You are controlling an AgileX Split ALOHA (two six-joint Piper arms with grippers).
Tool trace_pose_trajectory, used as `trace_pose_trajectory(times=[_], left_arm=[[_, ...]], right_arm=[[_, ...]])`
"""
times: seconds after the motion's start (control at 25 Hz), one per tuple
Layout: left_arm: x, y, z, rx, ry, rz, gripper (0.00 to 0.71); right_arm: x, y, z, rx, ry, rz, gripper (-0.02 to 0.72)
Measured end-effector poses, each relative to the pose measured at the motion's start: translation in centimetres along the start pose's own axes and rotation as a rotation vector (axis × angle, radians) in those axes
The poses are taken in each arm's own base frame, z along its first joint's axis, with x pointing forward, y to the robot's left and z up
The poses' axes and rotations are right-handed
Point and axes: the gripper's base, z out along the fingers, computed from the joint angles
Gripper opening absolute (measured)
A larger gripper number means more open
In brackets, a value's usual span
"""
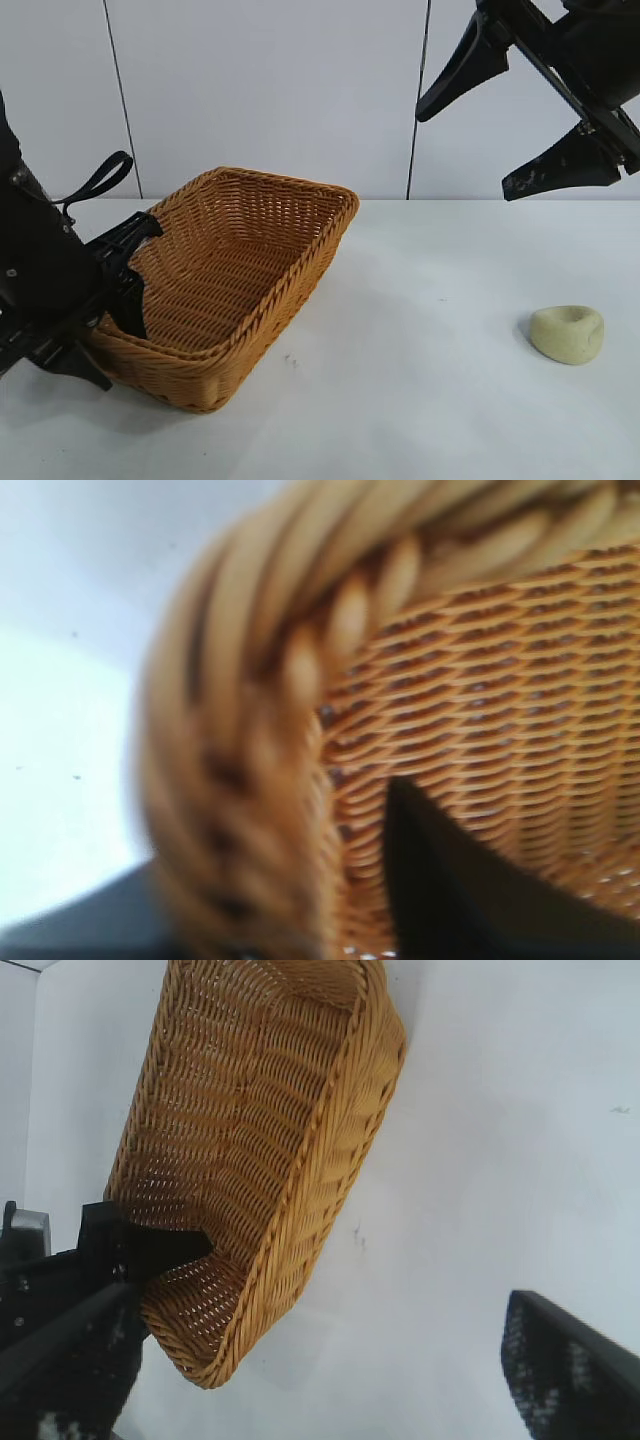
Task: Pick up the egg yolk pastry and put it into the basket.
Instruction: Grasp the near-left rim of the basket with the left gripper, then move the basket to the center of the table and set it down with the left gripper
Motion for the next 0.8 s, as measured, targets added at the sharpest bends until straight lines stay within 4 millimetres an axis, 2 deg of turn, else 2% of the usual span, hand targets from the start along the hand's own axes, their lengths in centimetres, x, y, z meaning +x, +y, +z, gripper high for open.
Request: trace_pose_trajectory(times=[0.16,0.44,0.6,0.8], left_arm=[[-2.1,-1.6,-1.5,-0.003,0.01,0.157,0.087],[-4.7,-5.9,-4.7,0.036,0.054,0.48,0.087],[-4.9,-7.6,-3.8,-0.024,0.156,0.662,0.085],[-4.8,-9.6,-3.1,-0.04,0.213,0.806,0.085]], right_arm=[[0.0,0.0,0.0,0.0,0.0,0.0,0.695],[0.0,0.0,0.0,0.0,0.0,0.0,0.695],[0.0,0.0,0.0,0.0,0.0,0.0,0.695],[0.0,0.0,0.0,0.0,0.0,0.0,0.695]])
